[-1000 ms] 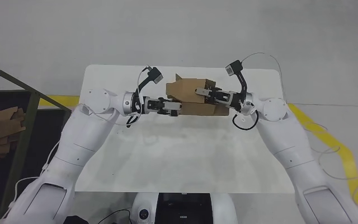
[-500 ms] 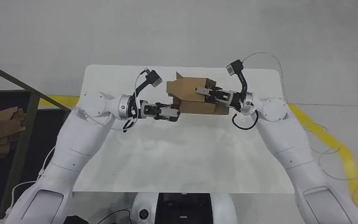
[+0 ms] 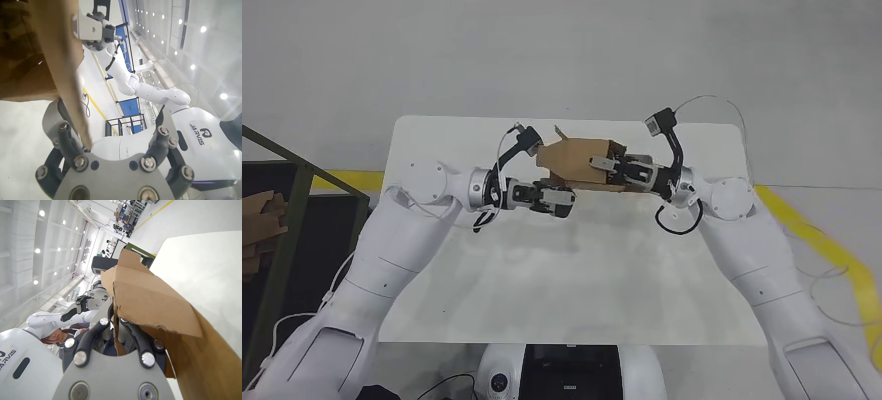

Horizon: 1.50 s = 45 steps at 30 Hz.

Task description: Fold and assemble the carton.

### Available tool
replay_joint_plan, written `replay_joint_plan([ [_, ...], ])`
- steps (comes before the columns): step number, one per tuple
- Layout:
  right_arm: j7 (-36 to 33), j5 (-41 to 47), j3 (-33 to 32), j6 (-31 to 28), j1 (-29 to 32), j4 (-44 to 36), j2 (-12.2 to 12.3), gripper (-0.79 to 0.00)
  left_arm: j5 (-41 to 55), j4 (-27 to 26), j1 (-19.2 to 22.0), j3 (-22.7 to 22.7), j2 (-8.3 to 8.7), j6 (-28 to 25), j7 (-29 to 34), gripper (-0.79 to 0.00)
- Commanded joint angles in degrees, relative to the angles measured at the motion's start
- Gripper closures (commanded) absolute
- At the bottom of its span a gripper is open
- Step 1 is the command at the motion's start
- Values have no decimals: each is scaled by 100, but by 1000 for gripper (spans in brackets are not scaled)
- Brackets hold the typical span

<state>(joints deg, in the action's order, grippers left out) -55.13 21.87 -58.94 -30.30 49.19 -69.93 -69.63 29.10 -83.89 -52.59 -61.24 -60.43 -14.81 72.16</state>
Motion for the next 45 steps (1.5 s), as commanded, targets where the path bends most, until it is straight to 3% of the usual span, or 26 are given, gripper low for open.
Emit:
replay_joint_plan([
  [1,3,3,24,10,26,-13,-6,0,-10,58,30,12,-10,-38,-47,-785],
  [30,144,131,126,-84,166,87,-94,0,-166,-70,-92,-174,25,-121,-159,-785],
  [35,22,172,-8,-93,176,91,-62,0,-221,-42,-115,-243,49,-104,-73,-785],
  [45,-722,324,-131,94,170,171,9,0,-105,124,-304,-825,186,-49,89,-785],
])
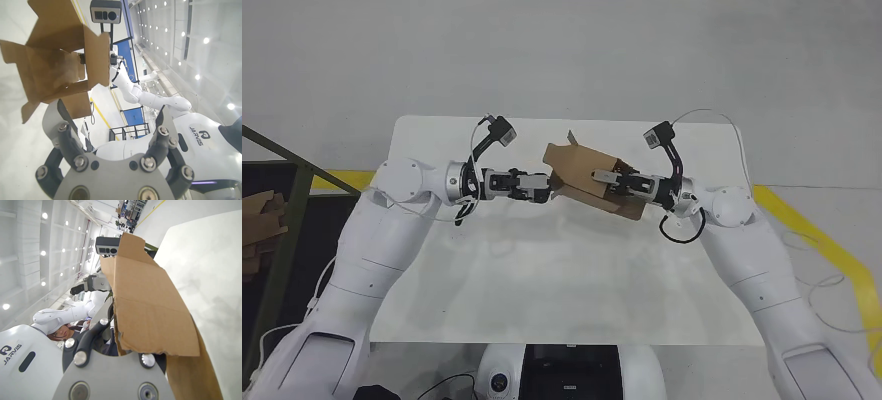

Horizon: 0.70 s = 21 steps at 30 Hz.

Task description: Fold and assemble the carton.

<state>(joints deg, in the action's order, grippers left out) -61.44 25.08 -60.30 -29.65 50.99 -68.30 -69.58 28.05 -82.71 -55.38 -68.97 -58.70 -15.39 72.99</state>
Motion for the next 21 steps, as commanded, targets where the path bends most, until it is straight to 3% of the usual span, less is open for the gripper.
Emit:
replay_joint_plan([
  [1,-169,24,-1,51,-30,18,8,0,-2,13,-45,-100,25,17,9,-785],
  [10,-705,73,-3,114,-133,42,40,0,10,219,-173,-355,79,-93,-153,-785],
  [21,-733,132,10,172,-180,99,36,0,1,289,-189,-406,87,-283,-151,-785],
])
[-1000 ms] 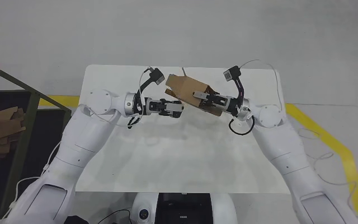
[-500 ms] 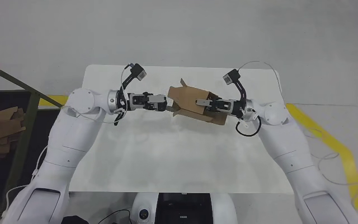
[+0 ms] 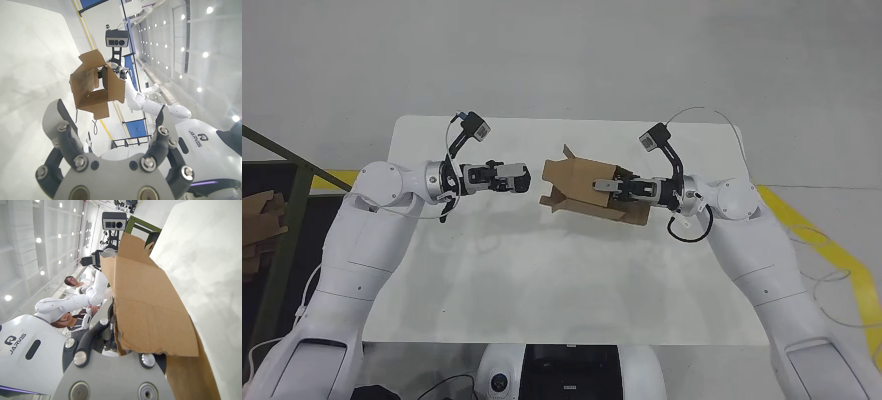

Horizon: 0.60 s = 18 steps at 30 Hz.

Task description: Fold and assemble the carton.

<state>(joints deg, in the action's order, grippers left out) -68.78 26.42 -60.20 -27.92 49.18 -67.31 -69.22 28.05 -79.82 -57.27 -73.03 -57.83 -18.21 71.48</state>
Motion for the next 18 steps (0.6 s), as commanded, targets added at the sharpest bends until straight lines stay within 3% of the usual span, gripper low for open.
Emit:
replay_joint_plan([
  [1,0,-1,0,0,0,0,0,0,1,0,0,0,0,-1,0,-785],
  [9,0,-1,0,0,0,0,0,0,1,0,0,0,0,-1,0,-785],
  [12,0,-1,0,0,0,0,0,0,-23,-50,-102,-33,-6,-38,-357,-785],
  [18,0,-1,0,0,0,0,0,0,73,356,-100,50,-60,-883,-526,-785],
])
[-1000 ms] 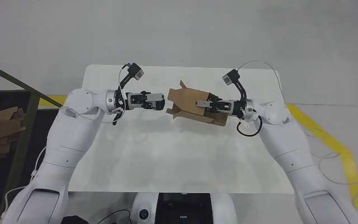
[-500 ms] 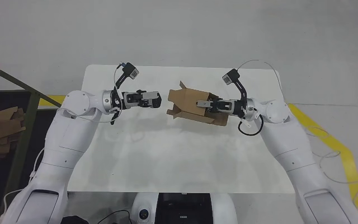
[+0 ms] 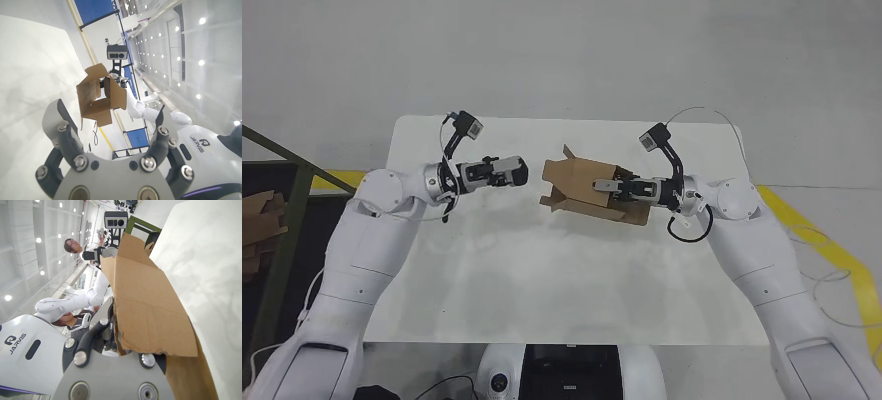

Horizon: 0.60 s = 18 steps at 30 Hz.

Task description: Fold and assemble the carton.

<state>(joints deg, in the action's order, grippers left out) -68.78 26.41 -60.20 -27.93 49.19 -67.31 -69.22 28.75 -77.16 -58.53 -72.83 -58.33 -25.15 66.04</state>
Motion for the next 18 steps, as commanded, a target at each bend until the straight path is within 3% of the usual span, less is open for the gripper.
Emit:
replay_joint_plan([
  [1,0,0,0,0,0,0,0,0,0,198,66,59,-25,-443,10,-785],
  [4,0,0,0,0,0,0,0,0,99,549,201,168,-76,-1180,105,-785],
  [6,0,0,0,0,0,0,0,0,78,614,290,282,-102,-1391,-81,-785],
  [12,0,0,0,0,0,0,0,0,-740,637,403,583,-8,-2233,-921,-785],
  [16,0,0,0,0,0,0,0,0,-1345,869,482,771,100,-3145,-1834,-785],
  [18,0,0,0,0,0,0,0,0,-1540,959,577,838,138,-3285,-1975,-785],
])
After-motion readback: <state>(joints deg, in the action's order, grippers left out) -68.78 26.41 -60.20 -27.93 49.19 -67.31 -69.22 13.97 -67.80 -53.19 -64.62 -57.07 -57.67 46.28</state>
